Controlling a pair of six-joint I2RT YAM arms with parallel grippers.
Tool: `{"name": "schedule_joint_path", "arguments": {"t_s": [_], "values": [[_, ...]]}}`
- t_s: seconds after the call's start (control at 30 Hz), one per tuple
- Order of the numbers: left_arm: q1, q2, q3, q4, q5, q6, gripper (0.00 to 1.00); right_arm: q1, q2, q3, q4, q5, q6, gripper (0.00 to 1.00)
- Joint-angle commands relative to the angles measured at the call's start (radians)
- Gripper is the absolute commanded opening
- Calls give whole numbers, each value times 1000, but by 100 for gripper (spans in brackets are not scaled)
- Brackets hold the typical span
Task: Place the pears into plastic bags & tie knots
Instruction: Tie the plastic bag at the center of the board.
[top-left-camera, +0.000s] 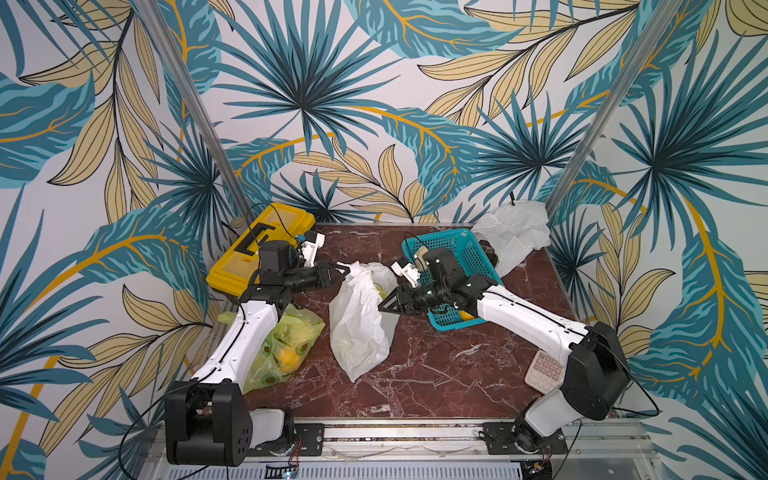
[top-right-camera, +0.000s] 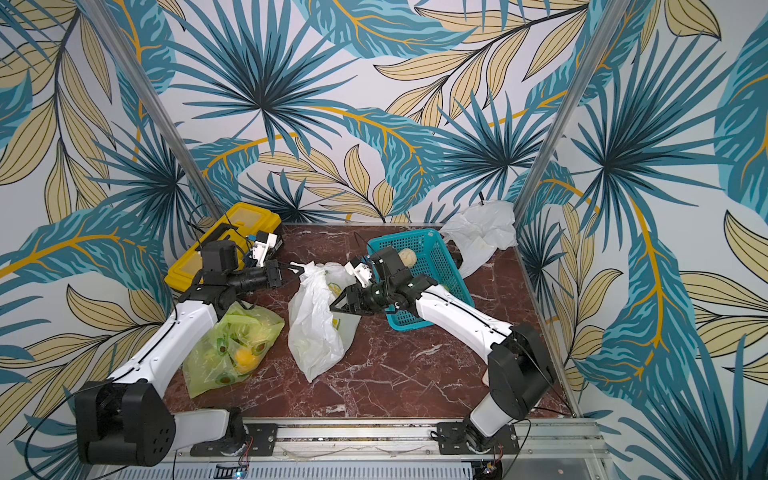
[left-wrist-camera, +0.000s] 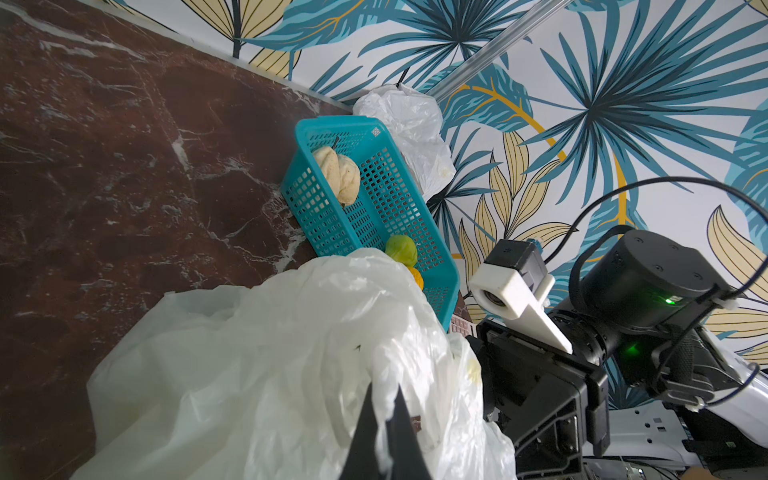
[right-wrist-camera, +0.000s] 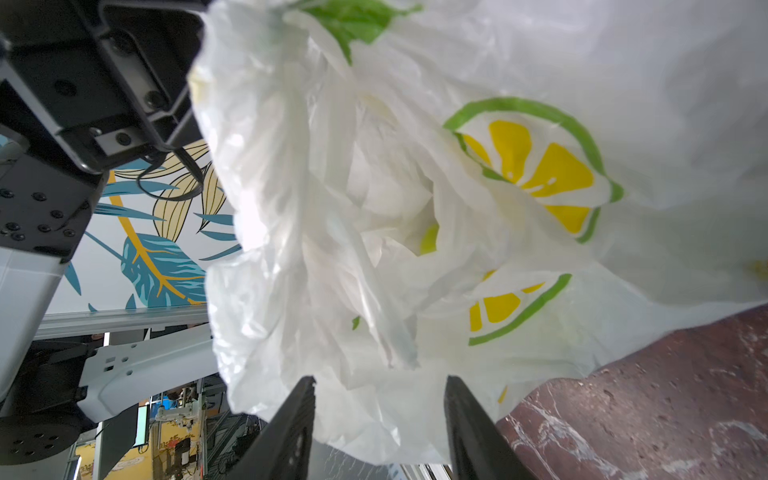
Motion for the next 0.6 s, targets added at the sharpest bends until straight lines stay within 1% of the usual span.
{"name": "schedule_joint_path", "arguments": {"t_s": [0.0,0.1,0.13,0.2,0.27,0.33,0.4,0.47,0.5,0.57], "values": [[-6,-29,-10,7,6,3,0,13,58,53,27,18,8,52],[-7,-37,-13,6,5,2,0,19,106,98,46,14,25,50],[-7,-39,-14,6,8,1,0,22,120,109,47,11,28,48],[-7,-44,-19,7,7,4,0,26,139,125,40,2,28,36],[-7,-45,-23,6,9,7,0,24,138,128,5,16,20,22],[4,-59,-32,6,0,9,0,16,119,128,-78,50,-22,9],[49,-93,-48,7,-16,5,0,-7,82,116,-194,120,-86,0],[119,-136,-70,3,-44,9,0,-30,36,112,-356,238,-183,0],[142,-153,-66,-29,-70,38,0,-40,25,112,-425,299,-219,0],[169,-163,-39,-166,-109,117,0,-55,12,111,-556,430,-277,0]]}}
